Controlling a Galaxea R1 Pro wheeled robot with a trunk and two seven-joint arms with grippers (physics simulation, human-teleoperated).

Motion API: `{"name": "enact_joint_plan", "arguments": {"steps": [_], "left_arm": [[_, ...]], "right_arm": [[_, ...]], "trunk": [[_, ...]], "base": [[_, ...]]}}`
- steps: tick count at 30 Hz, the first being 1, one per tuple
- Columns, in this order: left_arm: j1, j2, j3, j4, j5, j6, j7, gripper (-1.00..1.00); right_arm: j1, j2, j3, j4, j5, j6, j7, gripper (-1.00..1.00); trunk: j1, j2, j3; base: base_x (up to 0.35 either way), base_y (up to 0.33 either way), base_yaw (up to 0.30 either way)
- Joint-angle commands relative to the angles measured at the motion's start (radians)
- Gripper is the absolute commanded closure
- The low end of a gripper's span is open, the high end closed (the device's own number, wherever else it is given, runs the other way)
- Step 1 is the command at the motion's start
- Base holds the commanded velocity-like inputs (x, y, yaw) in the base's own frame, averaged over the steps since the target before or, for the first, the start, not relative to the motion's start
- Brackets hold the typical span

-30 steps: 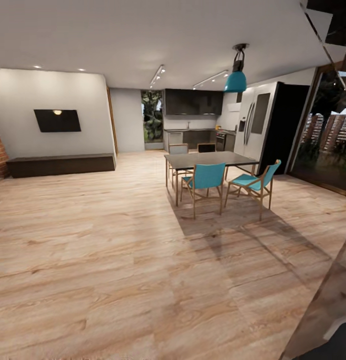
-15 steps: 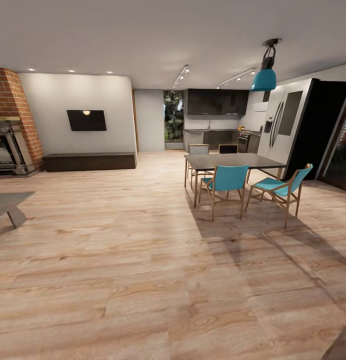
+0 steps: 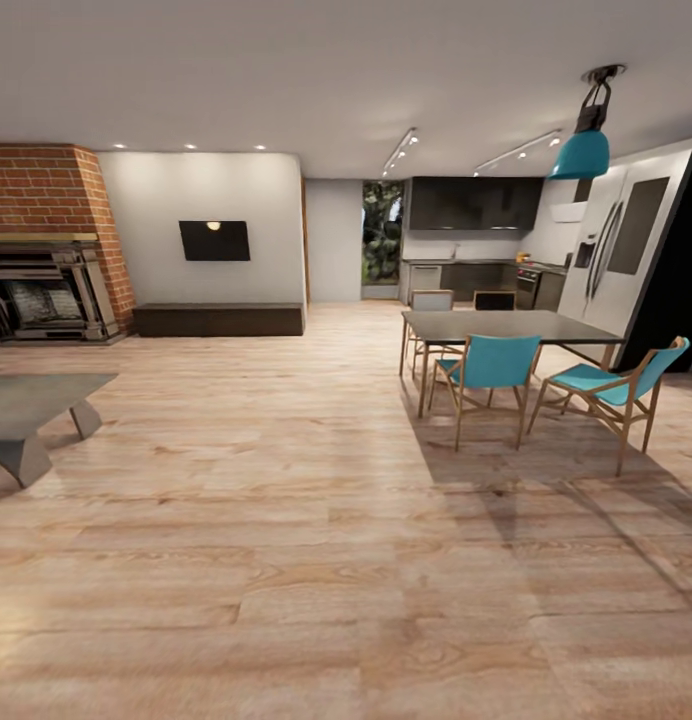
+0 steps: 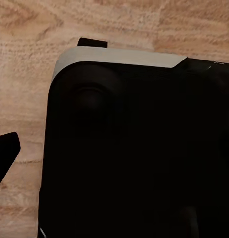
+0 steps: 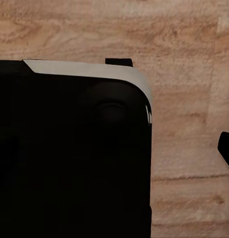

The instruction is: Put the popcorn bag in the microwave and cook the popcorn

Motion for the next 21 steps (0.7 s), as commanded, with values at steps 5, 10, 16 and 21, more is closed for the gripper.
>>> {"name": "enact_joint_plan", "arguments": {"steps": [5, 10, 16, 21], "left_arm": [[0.0, 0.001, 0.002, -0.001, 0.008, 0.009, 0.001, -1.0], [0.0, 0.001, 0.002, -0.001, 0.01, 0.01, 0.001, -1.0], [0.0, 0.003, 0.002, -0.001, 0.012, 0.011, 0.001, -1.0], [0.0, 0.003, 0.002, -0.001, 0.013, 0.011, 0.001, -1.0]], "right_arm": [[0.0, -0.003, 0.001, 0.0, 0.0, -0.006, -0.002, -1.0], [0.0, -0.005, 0.001, 0.0, 0.0, -0.008, -0.002, -1.0], [0.0, -0.005, 0.001, 0.0, -0.001, -0.005, -0.002, -1.0], [0.0, -0.005, 0.001, 0.0, -0.001, -0.006, -0.002, -1.0]], "trunk": [[0.0, 0.0, -0.001], [0.0, 0.0, -0.001], [0.0, 0.0, -0.001], [0.0, 0.0, -0.001]], "base": [[0.303, 0.0, 0.006], [0.323, 0.0, 0.0], [0.325, 0.0, 0.0], [0.325, 0.0, 0.0]]}}
